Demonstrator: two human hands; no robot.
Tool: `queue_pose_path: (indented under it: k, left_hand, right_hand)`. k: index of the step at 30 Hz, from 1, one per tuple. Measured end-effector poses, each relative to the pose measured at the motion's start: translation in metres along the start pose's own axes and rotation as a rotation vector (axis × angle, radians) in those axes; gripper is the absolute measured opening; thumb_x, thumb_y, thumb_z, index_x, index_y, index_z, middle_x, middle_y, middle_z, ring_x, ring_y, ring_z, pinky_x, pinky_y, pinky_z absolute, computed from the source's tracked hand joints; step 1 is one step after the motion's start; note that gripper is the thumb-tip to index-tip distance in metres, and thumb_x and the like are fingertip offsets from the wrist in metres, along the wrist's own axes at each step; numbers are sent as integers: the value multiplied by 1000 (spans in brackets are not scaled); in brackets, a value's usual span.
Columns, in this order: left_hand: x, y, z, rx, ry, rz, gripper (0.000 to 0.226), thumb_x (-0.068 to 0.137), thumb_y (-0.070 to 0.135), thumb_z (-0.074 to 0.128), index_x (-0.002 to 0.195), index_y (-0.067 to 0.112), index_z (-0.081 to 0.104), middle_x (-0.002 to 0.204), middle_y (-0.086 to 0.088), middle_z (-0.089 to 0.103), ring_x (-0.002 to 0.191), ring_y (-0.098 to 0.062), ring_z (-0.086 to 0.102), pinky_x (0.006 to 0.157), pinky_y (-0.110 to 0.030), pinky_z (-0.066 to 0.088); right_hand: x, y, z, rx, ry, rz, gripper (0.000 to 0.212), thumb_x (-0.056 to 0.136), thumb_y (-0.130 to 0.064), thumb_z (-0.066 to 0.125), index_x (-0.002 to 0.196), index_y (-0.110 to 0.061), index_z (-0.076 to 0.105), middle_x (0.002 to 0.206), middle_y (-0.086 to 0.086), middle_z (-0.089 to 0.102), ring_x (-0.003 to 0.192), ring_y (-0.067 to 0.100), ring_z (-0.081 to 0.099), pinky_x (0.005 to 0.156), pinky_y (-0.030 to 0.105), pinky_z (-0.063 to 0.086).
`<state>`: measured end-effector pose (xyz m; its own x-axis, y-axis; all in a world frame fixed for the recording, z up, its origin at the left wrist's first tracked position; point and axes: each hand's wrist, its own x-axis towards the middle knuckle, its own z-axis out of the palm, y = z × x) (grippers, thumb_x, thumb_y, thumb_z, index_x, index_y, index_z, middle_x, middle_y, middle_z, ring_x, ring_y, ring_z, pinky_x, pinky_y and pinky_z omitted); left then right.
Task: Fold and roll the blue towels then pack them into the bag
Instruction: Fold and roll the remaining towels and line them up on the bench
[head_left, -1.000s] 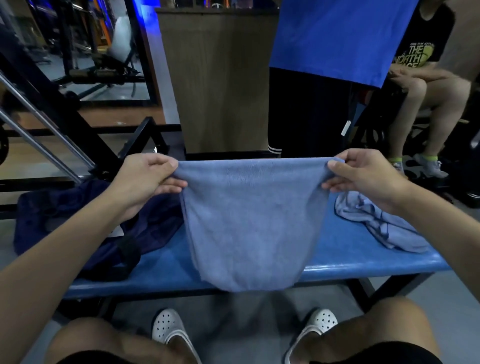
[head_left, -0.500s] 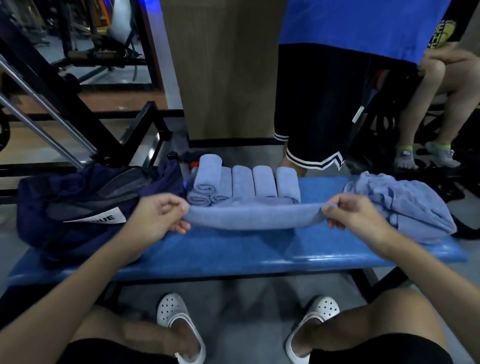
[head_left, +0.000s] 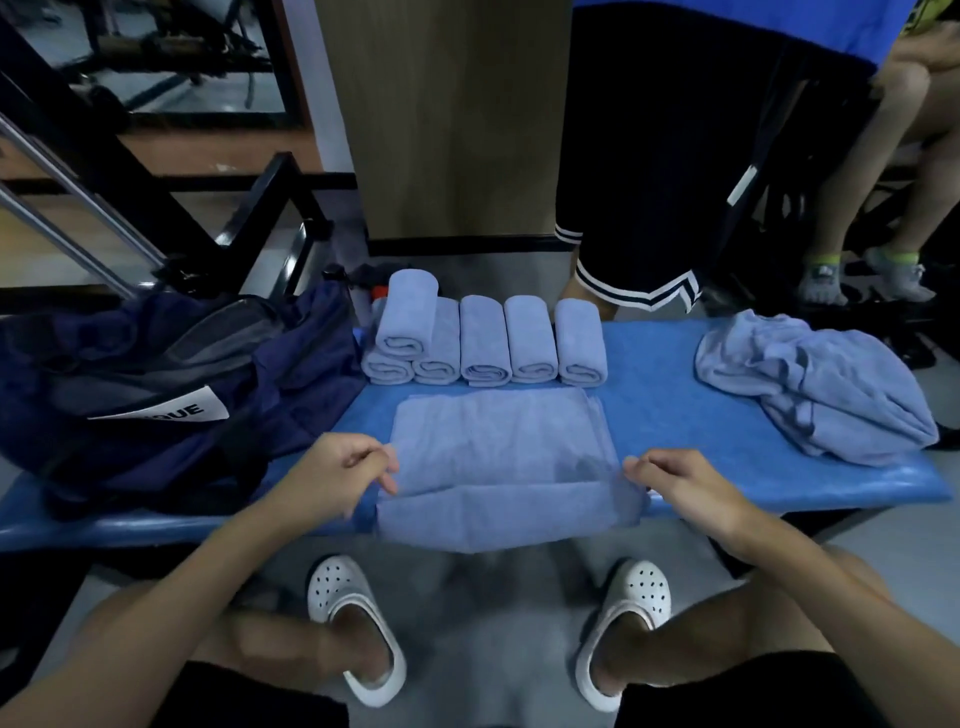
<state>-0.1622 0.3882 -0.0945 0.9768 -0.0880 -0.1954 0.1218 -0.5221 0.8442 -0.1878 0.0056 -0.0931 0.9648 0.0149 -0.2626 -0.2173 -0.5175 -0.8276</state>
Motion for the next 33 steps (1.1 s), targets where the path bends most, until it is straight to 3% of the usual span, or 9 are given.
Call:
queue_pose_path:
  k: [2,4,7,12,18,21,24,26,33]
  left_hand:
    - [8,-4,10,74,-16,75,19,96,15,60,83,9,72,77,9,73,53,1,56,61,-23,51]
    - [17,-15,20,256,-85,171,23,94,33,58,94,17,74,107,10,70,91,12,59,91,-19,47]
    - [29,-25,26,525,-87,191,51,84,60,38,103,29,74,118,21,65,113,-4,56,98,-37,44]
    - [66,-23,24,494,46,234,13,91,25,64,99,32,72,87,26,62,86,-3,59,89,-41,49]
    - [105,-37,25,471,121,156,36,94,24,64,129,17,62,124,8,56,115,-19,51,103,-42,41]
    - [116,-41,31,529,100,141,41,93,27,66,132,15,60,125,4,54,116,-22,49,102,-42,41]
    - [123,-37,33,499,122,133,36,91,28,68,126,18,64,117,5,55,112,-21,50,99,-43,42]
    - [126,-34,33,477,135,139,25,88,25,71,112,22,67,108,7,54,106,-21,52,95,-44,44]
    - [122,-26,32,397,134,205,13,83,11,72,75,16,64,97,8,62,98,-17,55,89,-49,47]
  right_hand:
    - [10,2,11,-48,-10,5,24,96,-25,59,76,-20,71,71,-18,66,72,-4,57,74,16,41]
    - [21,6,22,-85,-31,-22,9,95,-35,57,93,-35,66,92,-25,66,89,-9,58,86,15,43]
    - [38,15,32,-294,-33,-96,27,92,-48,56,110,-29,66,105,-15,67,98,6,61,88,26,49]
    - [72,12,38,-402,118,-135,14,93,-28,60,103,-22,67,90,-6,70,85,19,64,84,41,51]
    - [110,8,41,-319,334,-97,18,90,-21,64,107,-16,63,98,2,66,90,24,62,85,41,50]
    - [124,7,45,-291,375,-31,29,88,-22,69,115,-14,62,100,2,66,92,25,63,88,45,50]
    - [131,4,50,-342,391,-64,9,85,-18,70,90,-21,62,69,-4,57,69,23,54,75,44,48]
    - [134,5,51,-380,400,-60,32,85,-14,67,65,-25,45,53,-6,42,55,20,39,64,39,41]
    - [131,17,46,-422,440,-70,45,80,-10,64,56,-30,32,71,3,47,77,29,47,65,32,33]
